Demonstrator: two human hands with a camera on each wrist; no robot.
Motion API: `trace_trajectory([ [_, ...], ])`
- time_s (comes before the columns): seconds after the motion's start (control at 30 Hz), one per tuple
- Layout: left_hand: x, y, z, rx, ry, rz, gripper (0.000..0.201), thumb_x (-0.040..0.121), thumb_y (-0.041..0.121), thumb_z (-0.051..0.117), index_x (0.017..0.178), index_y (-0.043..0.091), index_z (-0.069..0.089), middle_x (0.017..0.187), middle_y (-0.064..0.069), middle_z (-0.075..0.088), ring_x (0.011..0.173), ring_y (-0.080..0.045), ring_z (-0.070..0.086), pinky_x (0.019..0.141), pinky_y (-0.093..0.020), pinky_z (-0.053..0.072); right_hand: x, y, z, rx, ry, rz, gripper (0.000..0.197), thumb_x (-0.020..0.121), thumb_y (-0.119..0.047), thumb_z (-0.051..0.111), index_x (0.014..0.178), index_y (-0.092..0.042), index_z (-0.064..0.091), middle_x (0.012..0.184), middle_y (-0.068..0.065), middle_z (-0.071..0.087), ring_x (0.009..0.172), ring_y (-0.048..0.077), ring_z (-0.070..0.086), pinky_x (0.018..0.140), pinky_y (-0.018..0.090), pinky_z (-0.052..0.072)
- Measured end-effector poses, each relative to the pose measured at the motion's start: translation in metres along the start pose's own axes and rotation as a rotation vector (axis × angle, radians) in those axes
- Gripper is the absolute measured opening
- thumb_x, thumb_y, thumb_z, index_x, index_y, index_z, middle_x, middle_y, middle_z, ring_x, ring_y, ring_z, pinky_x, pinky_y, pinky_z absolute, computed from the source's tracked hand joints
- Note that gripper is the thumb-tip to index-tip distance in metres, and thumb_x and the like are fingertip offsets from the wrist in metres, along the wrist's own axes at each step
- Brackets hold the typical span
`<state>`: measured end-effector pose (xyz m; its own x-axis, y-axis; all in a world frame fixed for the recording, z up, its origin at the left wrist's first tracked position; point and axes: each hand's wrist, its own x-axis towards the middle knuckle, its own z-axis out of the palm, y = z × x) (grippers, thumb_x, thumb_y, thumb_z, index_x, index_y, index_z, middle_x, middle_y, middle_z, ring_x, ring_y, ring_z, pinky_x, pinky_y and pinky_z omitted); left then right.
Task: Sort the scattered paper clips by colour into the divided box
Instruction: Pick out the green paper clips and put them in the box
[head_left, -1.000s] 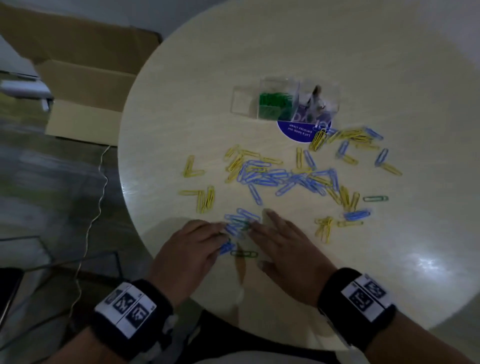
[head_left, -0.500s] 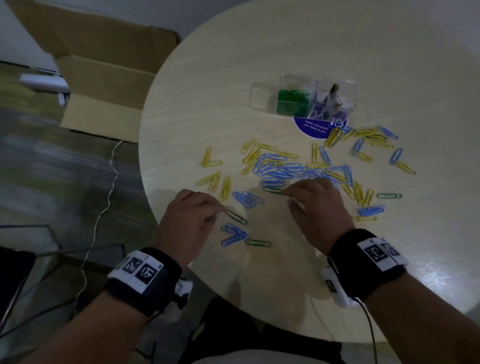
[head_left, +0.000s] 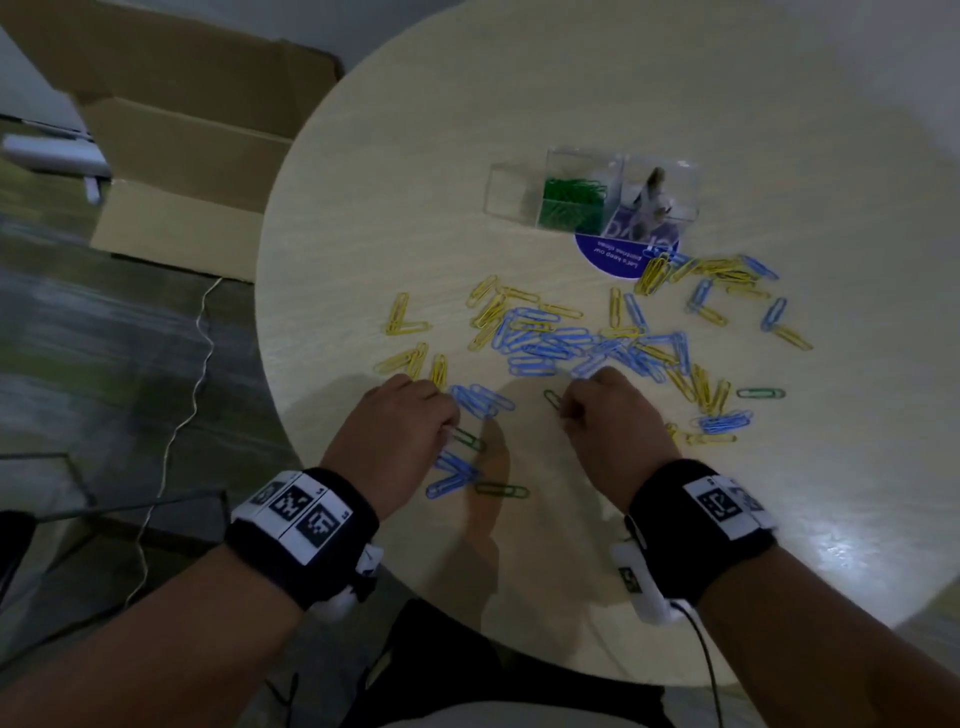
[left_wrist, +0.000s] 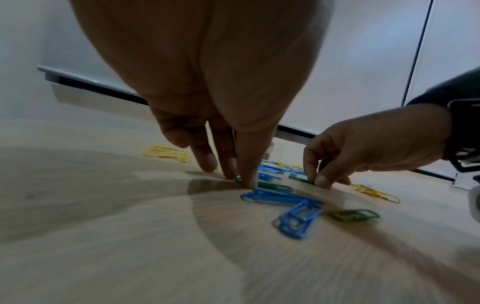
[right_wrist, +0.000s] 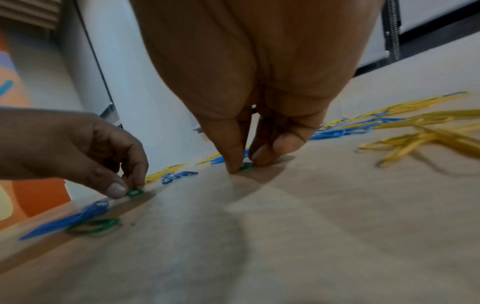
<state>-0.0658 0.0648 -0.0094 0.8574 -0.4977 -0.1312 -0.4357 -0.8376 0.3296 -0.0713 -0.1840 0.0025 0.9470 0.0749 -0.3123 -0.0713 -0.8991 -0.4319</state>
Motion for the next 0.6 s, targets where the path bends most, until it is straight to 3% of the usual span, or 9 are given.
trace_trajectory([
  [0.13,0.009,0.007,-0.003,0.008,-0.075,0.021,0.007,0.073,0.028,0.051,0.076,0.026,0.056,0.073,0.004,0.056,0.077,-0.026,0.051,0.066,-0.039,0.048,-0.010,0.005,0.000,0.035,-0.001,0.029,0.016,0.077,-0.011,0.057,0.092,-0.016,0.061,0.093,0.015,0.061,0.088,0.038,0.060,0.074,0.042,0.047],
  [0.23,0.016,0.021,-0.010,0.012,-0.152,-0.005,0.010,0.062,0.029,0.057,0.064,0.024,0.048,0.067,0.001,0.050,0.072,-0.029,0.052,0.060,-0.037,0.046,-0.012,0.008,0.002,0.053,-0.039,0.033,0.017,0.074,-0.012,0.059,0.090,-0.015,0.063,0.094,0.015,0.059,0.089,0.037,0.059,0.075,0.041,0.048],
  [0.37,0.012,0.040,-0.022,-0.077,-0.175,-0.043,0.027,0.062,0.025,0.071,0.062,0.026,0.044,0.060,0.006,0.048,0.064,-0.026,0.056,0.054,-0.030,0.035,-0.025,0.021,-0.009,0.095,0.007,0.024,0.007,0.075,-0.017,0.061,0.082,-0.015,0.062,0.090,0.010,0.054,0.081,0.035,0.058,0.070,0.039,0.046],
  [0.47,-0.008,0.056,-0.022,-0.125,-0.144,-0.037,0.015,0.064,0.030,0.064,0.077,0.027,0.056,0.061,0.007,0.056,0.062,-0.018,0.059,0.054,-0.028,0.044,-0.040,0.052,-0.026,0.121,0.211,0.052,0.006,0.073,-0.017,0.066,0.078,-0.018,0.062,0.086,0.007,0.058,0.081,0.032,0.059,0.072,0.037,0.048],
  [0.53,-0.023,0.062,-0.012,-0.124,-0.173,-0.010,0.030,0.069,0.032,0.053,0.097,0.031,0.063,0.069,0.009,0.061,0.067,-0.015,0.062,0.059,-0.026,0.051,-0.047,0.075,-0.037,0.077,0.293,0.092,0.013,0.072,-0.014,0.069,0.079,-0.020,0.060,0.089,0.005,0.063,0.087,0.032,0.059,0.077,0.039,0.048],
  [0.6,-0.033,0.062,0.003,-0.063,-0.210,0.030,0.036,0.073,0.031,0.048,0.105,0.033,0.064,0.079,0.011,0.061,0.076,-0.015,0.064,0.067,-0.028,0.054,-0.050,0.090,-0.039,0.046,0.289,0.099,0.015,0.072,-0.011,0.070,0.081,-0.018,0.059,0.095,0.006,0.067,0.095,0.032,0.061,0.085,0.038,0.047],
])
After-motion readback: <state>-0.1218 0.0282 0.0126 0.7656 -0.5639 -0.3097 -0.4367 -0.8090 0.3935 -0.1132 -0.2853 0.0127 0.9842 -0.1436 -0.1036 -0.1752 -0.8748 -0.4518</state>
